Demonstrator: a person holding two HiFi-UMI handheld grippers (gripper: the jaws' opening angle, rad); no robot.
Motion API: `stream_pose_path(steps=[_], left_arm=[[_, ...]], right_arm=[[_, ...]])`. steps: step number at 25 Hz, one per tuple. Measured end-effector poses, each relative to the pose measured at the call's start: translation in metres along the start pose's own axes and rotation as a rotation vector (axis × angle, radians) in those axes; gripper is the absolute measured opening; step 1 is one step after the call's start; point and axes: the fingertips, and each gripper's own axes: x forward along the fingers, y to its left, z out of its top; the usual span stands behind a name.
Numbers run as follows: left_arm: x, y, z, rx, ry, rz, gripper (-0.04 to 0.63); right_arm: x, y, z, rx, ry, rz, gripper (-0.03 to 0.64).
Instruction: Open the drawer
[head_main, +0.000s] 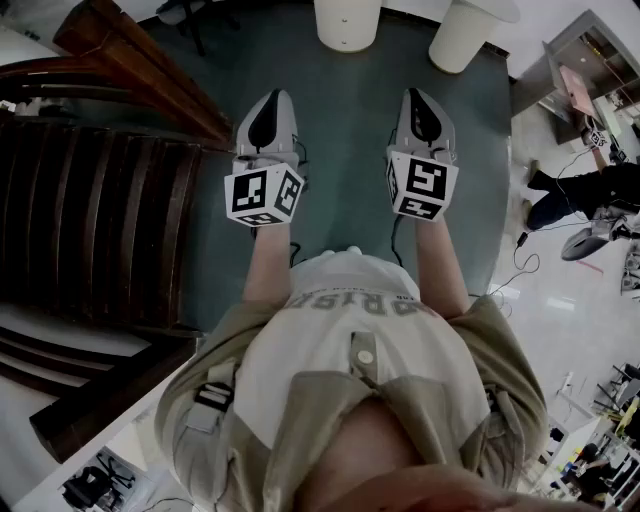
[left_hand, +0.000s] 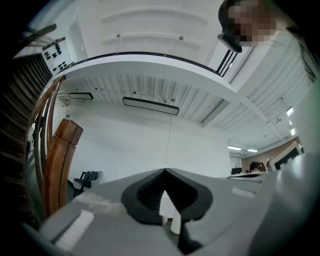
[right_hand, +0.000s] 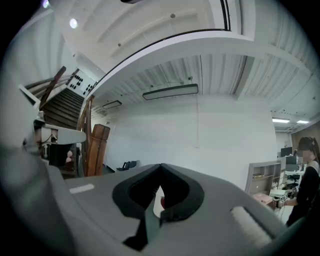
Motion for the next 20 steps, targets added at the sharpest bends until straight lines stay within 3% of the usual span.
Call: stream_pose_path(steps=[14,20], left_arm=[[-0.001,-0.002,0.0,0.001,0.01,0.005,0.006],[-0.003,0.001,0.004,0.022,0.01,-0.003,0.008]], right_arm=[[-0.004,0.0,0.002,-0.021,-0.001,0.004,0.0],[-0.007,-0.012,0.004,0.088,-0.034,-0.012,0.008]])
